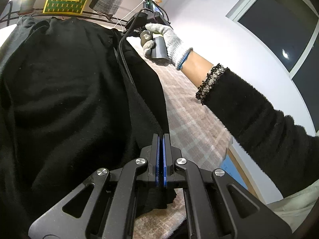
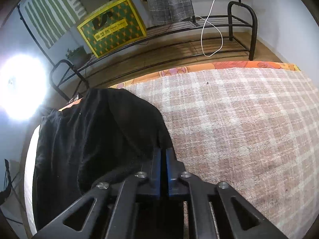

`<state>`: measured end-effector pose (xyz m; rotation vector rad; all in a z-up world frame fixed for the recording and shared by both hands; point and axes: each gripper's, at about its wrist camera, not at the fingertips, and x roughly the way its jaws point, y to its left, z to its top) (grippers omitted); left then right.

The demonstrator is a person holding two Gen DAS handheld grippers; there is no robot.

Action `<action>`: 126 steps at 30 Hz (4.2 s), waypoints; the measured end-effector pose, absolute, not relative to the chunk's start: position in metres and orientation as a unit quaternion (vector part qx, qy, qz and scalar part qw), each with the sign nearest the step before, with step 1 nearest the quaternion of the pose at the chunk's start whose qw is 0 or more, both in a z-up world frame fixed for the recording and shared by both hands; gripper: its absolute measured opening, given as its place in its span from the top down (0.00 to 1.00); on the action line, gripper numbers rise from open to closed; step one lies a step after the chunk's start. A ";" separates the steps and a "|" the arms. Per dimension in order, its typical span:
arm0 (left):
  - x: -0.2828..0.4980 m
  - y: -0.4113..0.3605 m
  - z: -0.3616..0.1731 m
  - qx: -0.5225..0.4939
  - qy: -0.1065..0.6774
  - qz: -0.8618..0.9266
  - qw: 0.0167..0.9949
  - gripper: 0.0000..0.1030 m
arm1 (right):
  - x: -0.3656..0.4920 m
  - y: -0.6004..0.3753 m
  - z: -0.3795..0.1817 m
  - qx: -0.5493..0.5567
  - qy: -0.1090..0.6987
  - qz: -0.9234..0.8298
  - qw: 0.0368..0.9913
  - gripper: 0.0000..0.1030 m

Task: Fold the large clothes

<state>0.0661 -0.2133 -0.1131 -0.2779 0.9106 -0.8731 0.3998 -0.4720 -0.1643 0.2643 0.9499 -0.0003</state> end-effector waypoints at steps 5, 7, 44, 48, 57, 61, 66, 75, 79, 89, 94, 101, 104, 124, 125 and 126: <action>0.062 -0.215 -0.113 -0.138 0.422 -0.409 0.797 1.00 | 0.387 -0.467 -0.138 0.111 0.430 -0.003 0.896 0.99; 0.059 -0.213 -0.111 -0.142 0.419 -0.411 0.797 1.00 | 0.383 -0.461 -0.124 0.104 0.419 0.001 0.902 0.99; 0.017 -0.150 -0.115 -0.170 0.393 -0.289 0.856 1.00 | 0.243 -0.438 -0.038 0.108 0.350 0.114 0.923 0.68; 0.007 -0.172 -0.107 -0.118 0.381 -0.312 0.862 1.00 | 0.171 -0.469 -0.034 0.118 0.342 0.115 0.925 0.66; 0.007 -0.236 -0.118 -0.010 0.417 -0.326 0.848 0.37 | 0.056 -0.502 -0.064 0.116 0.346 0.098 0.926 0.65; 0.012 -0.247 -0.132 0.027 0.425 -0.301 0.853 0.37 | 0.036 -0.512 -0.077 0.124 0.351 0.088 0.924 0.65; 0.018 -0.259 -0.138 0.073 0.423 -0.297 0.853 0.37 | 0.024 -0.526 -0.095 0.153 0.359 0.082 0.917 0.65; 0.028 -0.259 -0.140 0.125 0.409 -0.282 0.859 0.86 | 0.018 -0.531 -0.119 0.189 0.375 0.083 0.904 0.65; 0.034 -0.248 -0.137 0.082 0.420 -0.294 0.855 0.89 | 0.022 -0.526 -0.129 0.192 0.383 0.084 0.900 0.65; 0.045 -0.199 -0.115 -0.147 0.423 -0.344 0.825 0.90 | 0.086 -0.509 -0.148 0.233 0.400 0.118 0.878 0.63; 0.044 -0.193 -0.116 -0.155 0.420 -0.345 0.825 0.90 | 0.159 -0.487 -0.171 0.295 0.406 0.141 0.853 0.58; 0.044 -0.184 -0.115 -0.164 0.410 -0.339 0.830 0.90 | 0.238 -0.451 -0.184 0.301 0.415 0.124 0.850 0.50; 0.042 -0.185 -0.118 -0.165 0.414 -0.337 0.829 0.90 | 0.256 -0.443 -0.187 0.288 0.423 0.109 0.852 0.50; 0.027 -0.183 -0.126 -0.202 0.409 -0.334 0.825 0.90 | 0.305 -0.397 -0.180 0.219 0.465 0.088 0.853 0.96; 0.026 -0.178 -0.127 -0.219 0.406 -0.333 0.822 0.90 | 0.306 -0.391 -0.174 0.206 0.467 0.083 0.856 0.96; 0.026 -0.176 -0.127 -0.227 0.405 -0.333 0.821 0.90 | 0.306 -0.386 -0.169 0.196 0.466 0.080 0.859 0.96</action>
